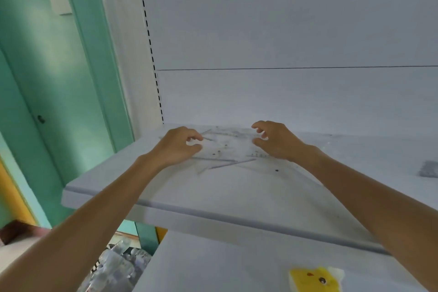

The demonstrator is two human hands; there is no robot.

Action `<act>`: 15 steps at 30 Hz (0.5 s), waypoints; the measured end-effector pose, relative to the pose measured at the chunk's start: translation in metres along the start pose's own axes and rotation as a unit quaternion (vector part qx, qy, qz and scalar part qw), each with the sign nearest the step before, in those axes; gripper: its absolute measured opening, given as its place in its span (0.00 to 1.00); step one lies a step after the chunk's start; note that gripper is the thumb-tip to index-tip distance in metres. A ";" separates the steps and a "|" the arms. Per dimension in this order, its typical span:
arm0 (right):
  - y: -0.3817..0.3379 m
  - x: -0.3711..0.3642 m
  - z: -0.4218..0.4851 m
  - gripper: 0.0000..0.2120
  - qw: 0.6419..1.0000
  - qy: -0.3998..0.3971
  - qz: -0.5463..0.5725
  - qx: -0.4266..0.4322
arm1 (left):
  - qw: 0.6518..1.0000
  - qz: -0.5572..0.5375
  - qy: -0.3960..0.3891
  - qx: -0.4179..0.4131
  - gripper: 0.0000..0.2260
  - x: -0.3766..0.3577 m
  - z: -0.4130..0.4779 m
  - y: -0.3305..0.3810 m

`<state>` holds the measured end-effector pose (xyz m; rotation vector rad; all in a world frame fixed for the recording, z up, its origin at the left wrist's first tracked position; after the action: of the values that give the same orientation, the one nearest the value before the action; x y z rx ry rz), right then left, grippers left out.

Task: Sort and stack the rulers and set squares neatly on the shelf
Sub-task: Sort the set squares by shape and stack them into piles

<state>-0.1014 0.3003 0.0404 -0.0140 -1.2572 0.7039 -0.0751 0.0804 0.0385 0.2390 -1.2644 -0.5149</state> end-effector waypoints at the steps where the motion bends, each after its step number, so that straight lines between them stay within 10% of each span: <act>1: 0.003 -0.005 0.004 0.20 1.000 -0.002 0.012 -0.016 | 1.000 0.004 -0.005 0.000 0.11 0.001 0.007 -0.008; 15: 0.034 -0.034 0.045 0.16 0.974 -0.079 -0.172 -0.126 | 0.992 0.034 -0.109 0.049 0.22 -0.020 0.043 -0.086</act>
<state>-0.1612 0.2937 0.0133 0.0524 -1.4502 0.2471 -0.1407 0.0211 -0.0041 0.2246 -1.5082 -0.4286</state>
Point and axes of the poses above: each hand's wrist, its own z-axis towards the middle knuckle, its own x-axis out of the back of the hand, y = z × x, the point moved 8 cm from there along z, towards the middle knuckle, and after that the axes turned 4 degrees about x, right-handed, at the moved point
